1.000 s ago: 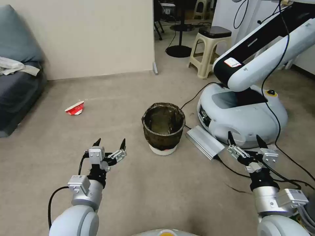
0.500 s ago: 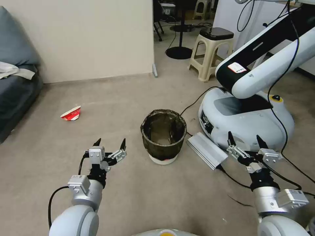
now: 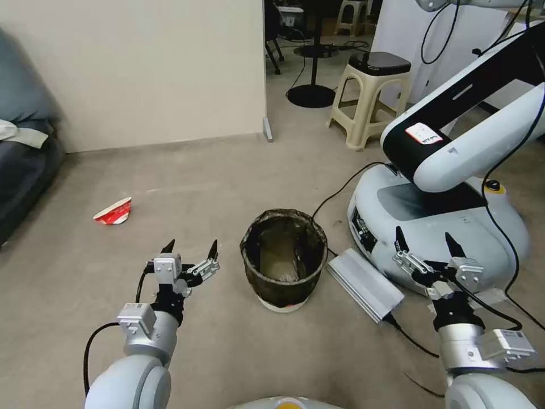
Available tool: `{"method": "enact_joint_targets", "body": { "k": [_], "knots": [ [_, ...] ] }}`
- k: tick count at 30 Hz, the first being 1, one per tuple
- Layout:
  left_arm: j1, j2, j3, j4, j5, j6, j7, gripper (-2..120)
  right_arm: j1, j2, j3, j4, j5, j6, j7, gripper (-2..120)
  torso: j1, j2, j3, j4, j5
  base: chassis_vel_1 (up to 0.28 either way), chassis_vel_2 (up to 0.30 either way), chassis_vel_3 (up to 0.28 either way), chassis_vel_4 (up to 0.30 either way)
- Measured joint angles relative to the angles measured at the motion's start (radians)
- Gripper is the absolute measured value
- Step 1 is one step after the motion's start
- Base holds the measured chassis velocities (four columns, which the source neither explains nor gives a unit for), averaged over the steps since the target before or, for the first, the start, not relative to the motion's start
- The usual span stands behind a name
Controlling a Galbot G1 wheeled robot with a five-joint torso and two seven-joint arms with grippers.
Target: Pick up the trash can from the floor.
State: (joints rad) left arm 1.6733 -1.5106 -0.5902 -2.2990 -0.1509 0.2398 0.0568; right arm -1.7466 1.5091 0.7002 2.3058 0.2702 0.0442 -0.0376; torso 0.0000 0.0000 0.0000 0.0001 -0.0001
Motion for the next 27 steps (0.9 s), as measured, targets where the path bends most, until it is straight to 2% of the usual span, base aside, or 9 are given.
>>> {"method": "enact_joint_targets", "body": {
  "k": [6,8,13,17,19,21,24,25,27],
  "knots": [
    [-0.021,0.027,0.003,0.007,-0.045,0.000,0.006,100,-0.002,0.001,-0.004,-0.007,-0.006,0.015,-0.009,100,0.000,0.000,0.000,-0.0001,0.0000,0.000,0.000,0.000,0.000],
    [-0.038,0.055,0.014,0.012,-0.120,0.006,0.032,100,-0.003,0.003,-0.008,-0.009,-0.019,0.017,-0.009,100,0.000,0.000,0.000,-0.0001,0.0000,0.000,0.000,0.000,0.000],
    [-0.063,0.086,0.023,0.014,-0.188,0.047,0.061,100,-0.002,0.006,-0.010,-0.009,-0.022,0.017,-0.009,100,0.000,0.000,0.000,-0.0001,0.0000,0.000,0.000,0.000,0.000],
    [-0.116,0.125,0.038,0.017,-0.276,0.177,0.046,100,-0.001,0.003,-0.008,-0.014,-0.022,0.017,-0.006,100,0.000,0.000,0.000,-0.0001,0.0001,0.000,0.000,0.000,0.000],
    [-0.123,0.129,0.041,0.021,-0.279,0.193,0.041,100,-0.001,0.002,-0.007,-0.014,-0.022,0.017,-0.006,100,0.000,0.000,0.000,-0.0001,0.0000,0.000,0.000,0.000,0.000],
    [-0.156,0.144,0.065,0.052,-0.290,0.243,0.007,100,-0.002,-0.001,-0.005,-0.014,-0.022,0.017,-0.005,100,0.000,0.000,0.000,-0.0001,0.0001,0.000,0.000,0.000,0.000],
    [-0.170,0.146,0.076,0.066,-0.298,0.265,-0.007,100,-0.003,-0.002,-0.004,-0.014,-0.022,0.017,-0.005,100,0.000,0.000,0.000,-0.0002,0.0000,0.000,0.000,0.000,0.000],
    [-0.184,0.146,0.086,0.076,-0.319,0.289,-0.016,100,-0.003,-0.003,-0.004,-0.014,-0.022,0.017,-0.005,100,0.000,0.000,0.000,0.0006,0.0006,0.000,0.000,0.000,0.000],
    [-0.201,0.146,0.102,0.086,-0.335,0.311,-0.018,100,-0.003,-0.003,-0.003,-0.014,-0.022,0.016,-0.004,100,0.000,0.000,0.000,0.0000,0.0001,0.000,0.000,0.000,0.000]
  ]
}}
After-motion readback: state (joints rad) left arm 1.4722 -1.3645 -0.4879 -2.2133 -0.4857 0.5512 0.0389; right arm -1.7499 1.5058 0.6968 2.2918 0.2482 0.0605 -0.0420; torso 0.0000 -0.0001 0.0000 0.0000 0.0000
